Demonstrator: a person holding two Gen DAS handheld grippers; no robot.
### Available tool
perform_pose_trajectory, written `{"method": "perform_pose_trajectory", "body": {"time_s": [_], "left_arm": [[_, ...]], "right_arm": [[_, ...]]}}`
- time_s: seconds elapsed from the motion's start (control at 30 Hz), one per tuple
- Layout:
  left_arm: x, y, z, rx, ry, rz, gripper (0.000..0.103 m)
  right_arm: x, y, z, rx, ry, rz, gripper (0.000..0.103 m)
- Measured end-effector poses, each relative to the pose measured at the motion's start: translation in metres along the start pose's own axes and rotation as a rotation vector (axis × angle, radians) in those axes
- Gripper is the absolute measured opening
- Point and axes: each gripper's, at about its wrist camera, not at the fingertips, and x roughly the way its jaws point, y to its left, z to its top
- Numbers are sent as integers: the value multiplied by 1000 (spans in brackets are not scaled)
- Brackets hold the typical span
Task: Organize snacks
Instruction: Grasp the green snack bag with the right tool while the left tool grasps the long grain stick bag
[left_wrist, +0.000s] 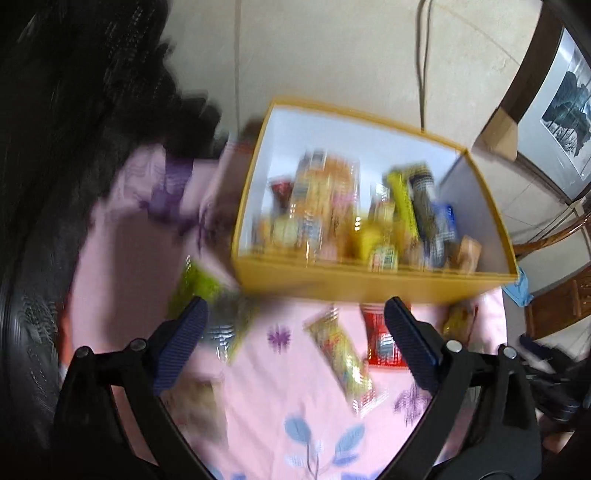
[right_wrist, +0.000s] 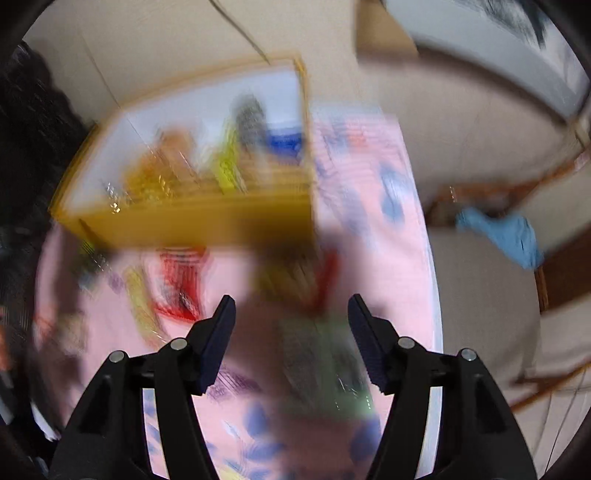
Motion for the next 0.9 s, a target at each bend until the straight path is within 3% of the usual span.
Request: {"method": "perform_pose_trajectory", "body": {"time_s": [0.13,0.33,0.63,0.7,0.77,0.83,0.9], "left_arm": [[12,9,-49,-1,96,4,97],[16,11,-80,8,154,5,97],[13,12,-86,-5,162,-2,97],[14,13,-86,-11,166,-3,97],[18,11,-87,-14,176,-6,97],[20,8,-88,-10,182,-7,97],[25,4,-88,-7,185,-7,97]], "right_arm": [[35,-26,-41,105,76,-20,64],[48,-30,-48,114,53,-15,69],[62,-23,-50,106,104,29,81],[67,-16,-54,69,135,9,90],[70,-2,-61,-8,121,-47,91],[69,7,-67,-35,78,-89,86],[64,6,-69,7,49,-79,71]]}}
